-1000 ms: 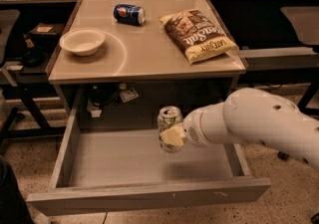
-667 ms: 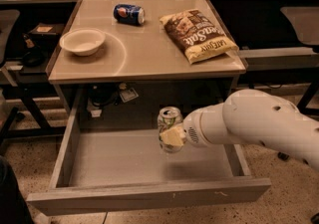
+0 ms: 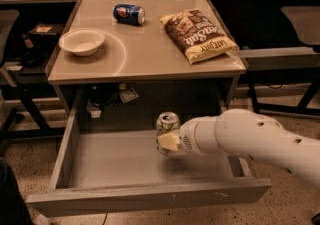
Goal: Place 7up can into top drawer
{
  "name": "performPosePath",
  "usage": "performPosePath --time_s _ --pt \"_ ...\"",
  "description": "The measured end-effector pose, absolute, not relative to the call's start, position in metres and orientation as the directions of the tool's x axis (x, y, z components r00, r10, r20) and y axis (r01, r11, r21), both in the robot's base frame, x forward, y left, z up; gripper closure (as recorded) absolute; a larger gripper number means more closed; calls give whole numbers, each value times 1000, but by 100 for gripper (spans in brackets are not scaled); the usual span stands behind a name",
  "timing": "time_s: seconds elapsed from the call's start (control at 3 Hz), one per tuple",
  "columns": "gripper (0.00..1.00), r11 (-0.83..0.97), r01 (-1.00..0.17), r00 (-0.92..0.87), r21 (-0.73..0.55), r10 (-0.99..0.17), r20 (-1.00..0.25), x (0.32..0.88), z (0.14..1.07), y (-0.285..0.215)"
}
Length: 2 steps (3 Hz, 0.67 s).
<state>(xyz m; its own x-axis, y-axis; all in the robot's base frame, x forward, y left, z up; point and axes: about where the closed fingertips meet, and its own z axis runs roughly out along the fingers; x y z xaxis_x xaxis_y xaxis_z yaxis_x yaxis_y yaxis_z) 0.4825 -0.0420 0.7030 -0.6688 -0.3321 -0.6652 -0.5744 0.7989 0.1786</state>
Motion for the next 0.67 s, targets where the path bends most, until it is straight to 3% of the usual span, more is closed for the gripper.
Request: performPosePath --time_s 0.67 --pt "100 834 -529 -640 156 -272 -719 508 682 -42"
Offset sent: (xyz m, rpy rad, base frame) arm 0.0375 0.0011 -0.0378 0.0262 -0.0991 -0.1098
